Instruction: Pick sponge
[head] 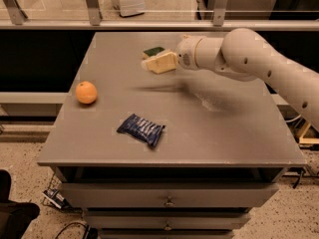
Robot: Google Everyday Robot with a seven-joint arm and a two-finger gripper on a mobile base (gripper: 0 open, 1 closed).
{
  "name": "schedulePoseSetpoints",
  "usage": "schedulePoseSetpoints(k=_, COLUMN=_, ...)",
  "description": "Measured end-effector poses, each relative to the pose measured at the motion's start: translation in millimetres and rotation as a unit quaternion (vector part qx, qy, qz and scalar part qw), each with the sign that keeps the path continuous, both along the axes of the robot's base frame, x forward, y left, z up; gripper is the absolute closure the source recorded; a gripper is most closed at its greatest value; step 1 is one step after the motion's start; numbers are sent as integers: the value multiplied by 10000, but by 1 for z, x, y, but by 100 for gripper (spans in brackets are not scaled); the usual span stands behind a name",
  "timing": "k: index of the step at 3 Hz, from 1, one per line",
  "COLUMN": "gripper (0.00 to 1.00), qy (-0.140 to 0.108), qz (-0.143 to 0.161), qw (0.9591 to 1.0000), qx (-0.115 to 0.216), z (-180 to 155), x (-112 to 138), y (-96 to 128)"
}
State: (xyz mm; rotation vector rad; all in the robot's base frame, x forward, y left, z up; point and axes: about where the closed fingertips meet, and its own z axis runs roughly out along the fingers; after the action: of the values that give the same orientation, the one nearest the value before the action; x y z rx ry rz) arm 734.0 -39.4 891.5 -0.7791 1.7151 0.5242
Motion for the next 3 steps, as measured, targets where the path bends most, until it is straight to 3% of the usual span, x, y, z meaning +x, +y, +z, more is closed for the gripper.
schedulePoseSetpoints(k=1, gripper=0, qy=-60, qz=40, qw=10000, qx=-3, z=-14, x=2, y=9)
schedulePoseSetpoints(k=3, gripper=0, qy=44, qz=15, qw=9986, qx=534, z=-50, x=2, y=25)
